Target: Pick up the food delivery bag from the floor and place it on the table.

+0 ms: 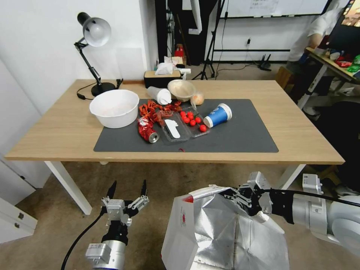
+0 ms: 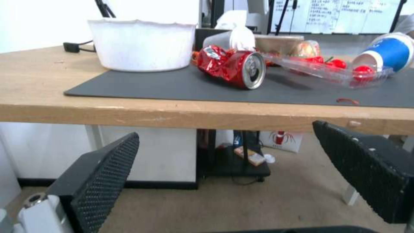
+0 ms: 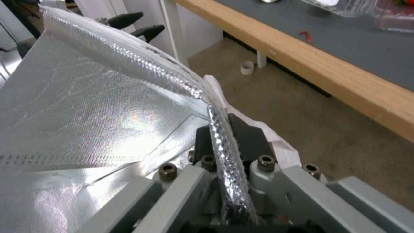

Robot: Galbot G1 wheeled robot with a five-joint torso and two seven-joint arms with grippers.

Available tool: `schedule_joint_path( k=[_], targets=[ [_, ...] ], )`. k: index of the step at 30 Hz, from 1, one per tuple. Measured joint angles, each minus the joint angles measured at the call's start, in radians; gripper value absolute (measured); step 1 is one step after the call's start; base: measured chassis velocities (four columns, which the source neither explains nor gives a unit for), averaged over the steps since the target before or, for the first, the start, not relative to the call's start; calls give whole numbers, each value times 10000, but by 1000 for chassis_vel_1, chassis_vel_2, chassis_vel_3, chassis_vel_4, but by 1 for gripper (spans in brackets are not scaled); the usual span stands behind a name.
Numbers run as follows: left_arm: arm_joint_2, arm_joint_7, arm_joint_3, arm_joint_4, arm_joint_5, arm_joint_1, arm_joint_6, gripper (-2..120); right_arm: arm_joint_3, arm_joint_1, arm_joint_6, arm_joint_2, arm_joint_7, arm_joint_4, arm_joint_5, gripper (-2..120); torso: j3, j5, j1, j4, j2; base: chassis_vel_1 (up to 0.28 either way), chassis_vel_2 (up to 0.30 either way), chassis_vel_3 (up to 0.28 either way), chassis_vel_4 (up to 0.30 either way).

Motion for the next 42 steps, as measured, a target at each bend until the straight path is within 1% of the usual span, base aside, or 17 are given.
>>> schedule_joint_path(
  k=[3, 6, 11, 13, 20, 31, 34, 35, 37, 38, 39, 42],
  targets=[
    [-14, -16, 1, 36, 45, 4, -15, 100, 3, -14, 0, 10, -4, 0, -3, 0, 55, 0, 47, 0, 99, 0, 0, 0, 0],
    [-1, 213, -18, 50, 0, 42, -147, 100, 25, -50, 0, 35, -21, 6, -19, 0, 134, 0, 102, 0, 229, 0, 0, 0, 0],
    [23, 323, -79, 47, -121, 45, -134, 100, 23, -69, 0, 78, -30, 29, -47, 0, 148, 0, 108, -1, 253, 0, 0, 0, 0],
    [29, 298, -78, 3, -126, 47, -5, 100, -15, -85, 0, 125, -42, 28, -101, 0, 148, 0, 109, -1, 250, 0, 0, 0, 0],
    [23, 197, -37, -4, -68, 61, 55, 100, -20, -123, 6, 158, -71, 48, -156, 0, 130, 1, 97, 0, 218, 0, 0, 0, 0],
    [57, 89, -109, -47, -107, 93, 8, 100, 694, -154, 7, 79, 89, 425, 229, 0, 106, 0, 77, 0, 173, 0, 0, 0, 0],
    [67, 72, -134, -48, -114, 115, -64, 100, 1199, -167, -7, 86, 240, 443, 486, 0, 98, 1, 71, 0, 164, 0, 0, 0, 0],
    [67, 72, -134, -48, -114, 115, -64, 100, 1199, -167, -7, 86, 240, 443, 486, 0, 98, 1, 71, 0, 164, 0, 0, 0, 0],
    [70, 13, -142, -15, -108, 119, -126, 100, 1774, -183, -87, 76, 487, 503, 1158, 0, 95, 0, 67, -1, 157, 0, 0, 0, 0],
    [68, -53, -136, 0, -93, 122, -129, 100, 2048, -158, -136, 51, 686, 508, 1731, 0, 93, 0, 66, -1, 153, 0, 0, 0, 0],
    [68, -53, -136, 0, -93, 122, -129, 100, 2048, -158, -136, 51, 686, 508, 1731, 0, 93, 0, 66, -1, 153, 0, 0, 0, 0],
    [69, -105, -115, 3, -77, 123, -138, 100, 2749, -12, -278, 17, 1342, 546, 3409, 0, 88, 0, 63, 0, 145, 0, 0, 0, 0]
  ],
)
